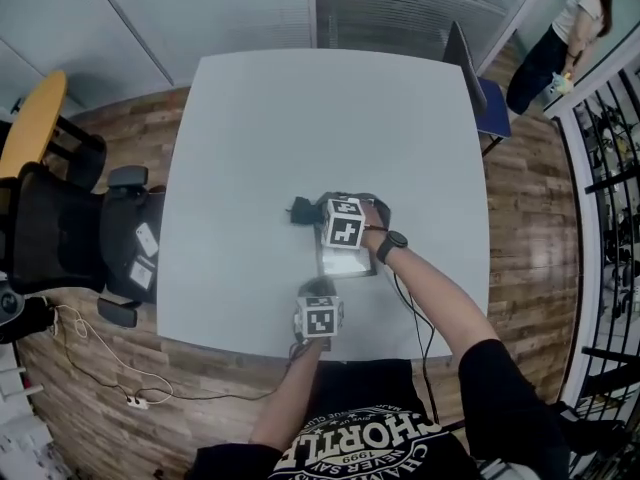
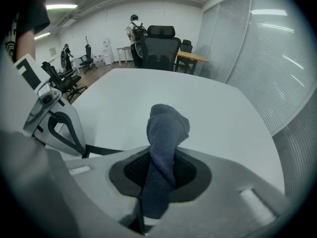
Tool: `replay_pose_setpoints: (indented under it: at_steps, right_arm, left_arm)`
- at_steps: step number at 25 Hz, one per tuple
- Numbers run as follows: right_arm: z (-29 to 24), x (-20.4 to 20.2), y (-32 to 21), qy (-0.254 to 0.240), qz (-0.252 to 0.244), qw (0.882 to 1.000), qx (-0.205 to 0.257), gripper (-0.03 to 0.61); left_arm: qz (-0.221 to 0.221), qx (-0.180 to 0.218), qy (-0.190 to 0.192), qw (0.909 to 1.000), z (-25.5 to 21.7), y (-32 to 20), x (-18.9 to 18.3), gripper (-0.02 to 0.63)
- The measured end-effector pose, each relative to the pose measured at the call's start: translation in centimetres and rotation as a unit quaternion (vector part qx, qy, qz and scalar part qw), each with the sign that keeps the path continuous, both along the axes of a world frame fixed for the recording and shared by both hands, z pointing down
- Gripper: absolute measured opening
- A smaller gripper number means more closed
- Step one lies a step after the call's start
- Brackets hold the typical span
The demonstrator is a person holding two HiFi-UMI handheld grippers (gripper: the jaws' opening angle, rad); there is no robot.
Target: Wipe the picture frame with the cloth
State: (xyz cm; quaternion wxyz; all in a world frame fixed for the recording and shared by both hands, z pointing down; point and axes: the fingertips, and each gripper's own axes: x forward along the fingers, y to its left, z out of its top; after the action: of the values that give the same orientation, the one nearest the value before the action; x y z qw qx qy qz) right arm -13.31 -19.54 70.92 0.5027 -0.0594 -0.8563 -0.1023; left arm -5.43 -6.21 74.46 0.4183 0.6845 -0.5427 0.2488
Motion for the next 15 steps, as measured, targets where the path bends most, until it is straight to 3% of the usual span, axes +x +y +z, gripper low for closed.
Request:
replay_pose_setpoints:
  at_steps: [8,15]
  right_arm:
    - [2.3,-1.4,1.3,0.019,-0.022,1.0,-0.004,0.075]
    - [3.1,4.4,-0.4,0.053,0.0,0.999,0.009,0.075]
  left_arm:
    - [-0.03,0.008,0.004,0.9995,0.6,-0.2,-0.8,-0.003]
    - [-0.041,0.009,0.015,0.999,0.9,0.0,-1.2,-0.003]
